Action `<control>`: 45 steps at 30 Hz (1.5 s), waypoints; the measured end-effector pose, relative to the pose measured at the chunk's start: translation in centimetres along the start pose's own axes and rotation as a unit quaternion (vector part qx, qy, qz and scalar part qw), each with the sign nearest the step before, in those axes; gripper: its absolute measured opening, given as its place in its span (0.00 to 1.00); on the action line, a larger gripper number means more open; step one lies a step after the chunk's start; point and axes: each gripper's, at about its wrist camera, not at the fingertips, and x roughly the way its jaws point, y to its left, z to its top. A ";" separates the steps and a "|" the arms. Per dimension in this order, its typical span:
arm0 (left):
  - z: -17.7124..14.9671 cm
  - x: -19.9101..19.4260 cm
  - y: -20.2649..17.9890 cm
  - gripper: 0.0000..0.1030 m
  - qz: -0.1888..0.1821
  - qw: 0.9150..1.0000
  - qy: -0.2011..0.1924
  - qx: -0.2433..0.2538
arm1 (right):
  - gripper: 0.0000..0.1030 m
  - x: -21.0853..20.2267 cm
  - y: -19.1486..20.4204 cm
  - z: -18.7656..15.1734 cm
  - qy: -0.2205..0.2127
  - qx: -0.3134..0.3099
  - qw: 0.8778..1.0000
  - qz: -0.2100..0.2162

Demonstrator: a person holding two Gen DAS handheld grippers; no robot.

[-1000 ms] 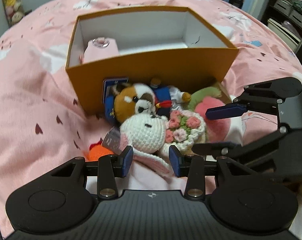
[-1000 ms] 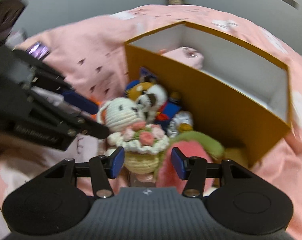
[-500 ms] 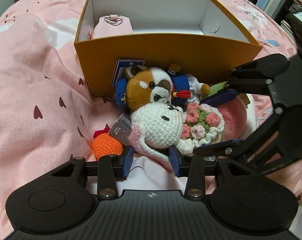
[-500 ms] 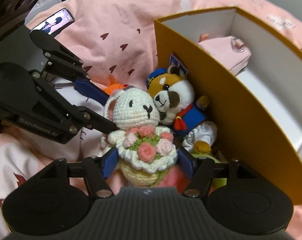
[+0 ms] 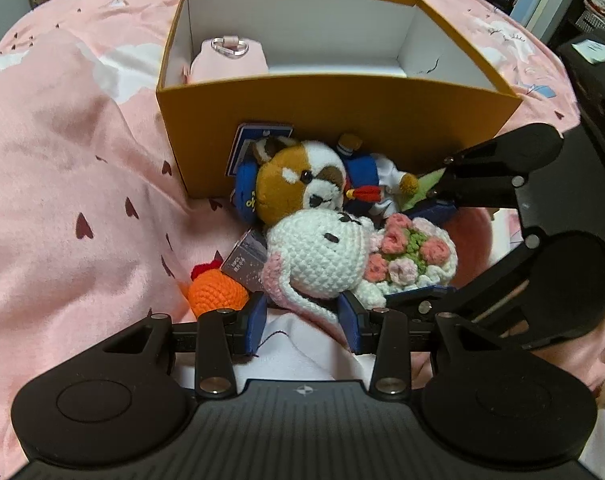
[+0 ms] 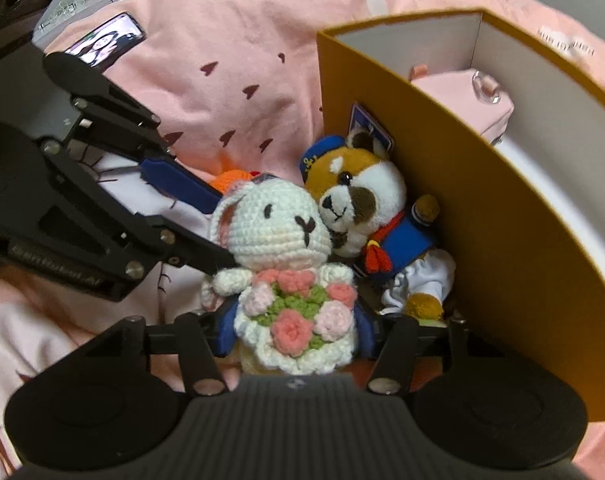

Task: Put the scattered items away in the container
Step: 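Grasp the white bunny with the right tool while the left tool approaches the brown dog, then lift the bunny with the right tool while the left tool grasps the brown sailor dog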

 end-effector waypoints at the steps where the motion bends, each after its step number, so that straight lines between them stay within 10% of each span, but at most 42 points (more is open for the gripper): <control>1: -0.1 -0.3 0.0 0.45 -0.002 1.000 -0.005 0.000 | 0.55 -0.5 0.3 0.0 -0.005 0.000 1.000 -0.006; 14: 1.1 -4.2 -0.8 0.46 -0.015 0.996 -0.092 0.005 | 0.55 -7.1 0.5 -1.2 -0.097 0.089 0.990 -0.056; 22: 1.9 -3.4 0.6 0.53 -0.034 0.993 -0.096 -0.064 | 0.55 -9.6 -1.3 -2.9 -0.153 0.201 0.962 -0.105; 32: 3.2 0.2 2.2 0.56 -0.068 0.978 -0.068 -0.185 | 0.55 -8.4 -2.6 -5.5 -0.113 0.272 0.941 -0.169; 45: 3.7 5.1 4.2 0.65 -0.055 0.946 -0.032 -0.319 | 0.56 -8.3 -2.9 -5.1 -0.100 0.266 0.946 -0.154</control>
